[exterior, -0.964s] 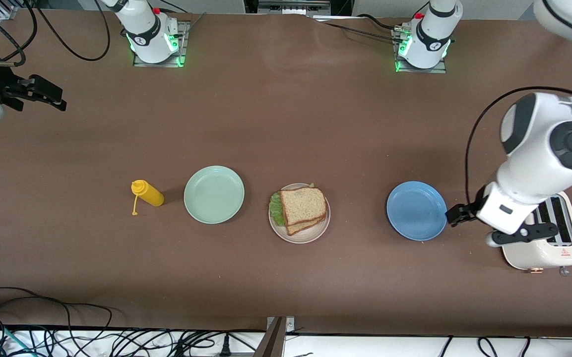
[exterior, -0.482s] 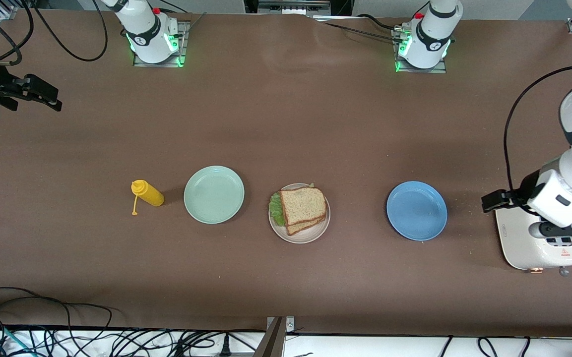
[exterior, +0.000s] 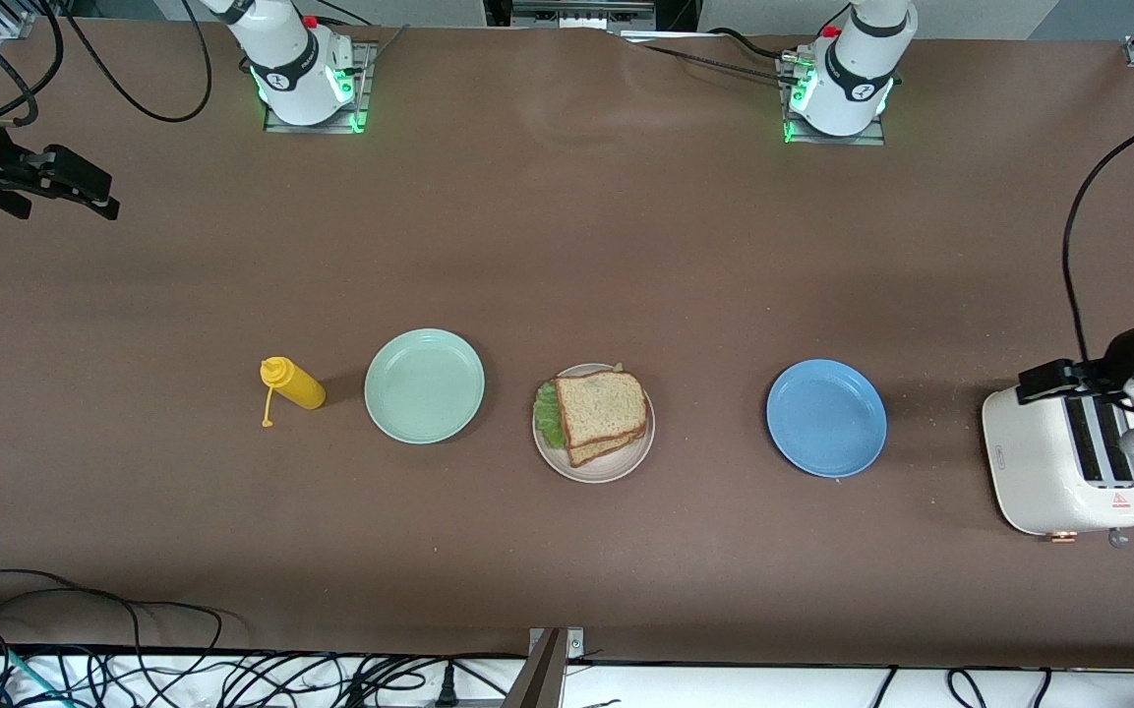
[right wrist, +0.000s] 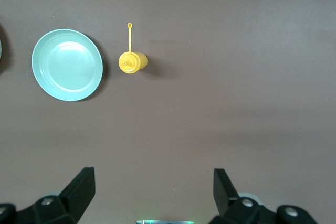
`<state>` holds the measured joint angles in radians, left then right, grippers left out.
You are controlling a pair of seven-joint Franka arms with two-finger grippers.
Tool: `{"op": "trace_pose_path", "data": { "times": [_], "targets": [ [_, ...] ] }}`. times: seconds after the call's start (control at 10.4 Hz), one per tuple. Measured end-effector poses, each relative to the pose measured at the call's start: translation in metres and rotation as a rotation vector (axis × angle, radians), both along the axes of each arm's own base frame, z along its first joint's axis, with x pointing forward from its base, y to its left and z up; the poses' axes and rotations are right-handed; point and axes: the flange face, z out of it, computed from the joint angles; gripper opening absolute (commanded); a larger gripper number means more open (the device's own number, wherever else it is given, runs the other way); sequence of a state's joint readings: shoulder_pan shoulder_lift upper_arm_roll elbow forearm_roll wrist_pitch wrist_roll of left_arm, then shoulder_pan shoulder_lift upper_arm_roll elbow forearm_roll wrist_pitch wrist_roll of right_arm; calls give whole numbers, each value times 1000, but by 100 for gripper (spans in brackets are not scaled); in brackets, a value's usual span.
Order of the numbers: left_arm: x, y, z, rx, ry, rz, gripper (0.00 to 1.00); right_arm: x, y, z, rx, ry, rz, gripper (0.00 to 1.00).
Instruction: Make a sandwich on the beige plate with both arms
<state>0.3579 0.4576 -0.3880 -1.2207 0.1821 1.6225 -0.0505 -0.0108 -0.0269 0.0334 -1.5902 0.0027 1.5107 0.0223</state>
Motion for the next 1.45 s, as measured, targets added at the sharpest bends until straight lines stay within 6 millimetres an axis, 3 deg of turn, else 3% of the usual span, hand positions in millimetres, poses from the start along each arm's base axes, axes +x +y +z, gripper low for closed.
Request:
{"op": "trace_pose_path", "data": {
  "times": [0.19, 0.29, 0.67, 0.77, 1.06, 1.45],
  "targets": [
    [-12, 24, 25, -48, -20, 82, 99, 0, 0, 0, 0, 1, 0, 100],
    [-19, 27, 39, -45, -31, 111, 97, 0, 0, 0, 0, 1, 0, 100],
    [-51, -20, 73, -31, -45, 59, 98, 0, 0, 0, 0, 2, 0, 100],
    [-57, -26, 70, -13, -31, 46, 99, 0, 0, 0, 0, 1, 0, 100],
    [-50, -28, 18, 53, -21, 22, 100, 0, 0, 0, 0, 1, 0, 100],
    [-48, -32, 4, 49, -9, 14, 100, 0, 0, 0, 0, 1, 0, 100]
  ]
}}
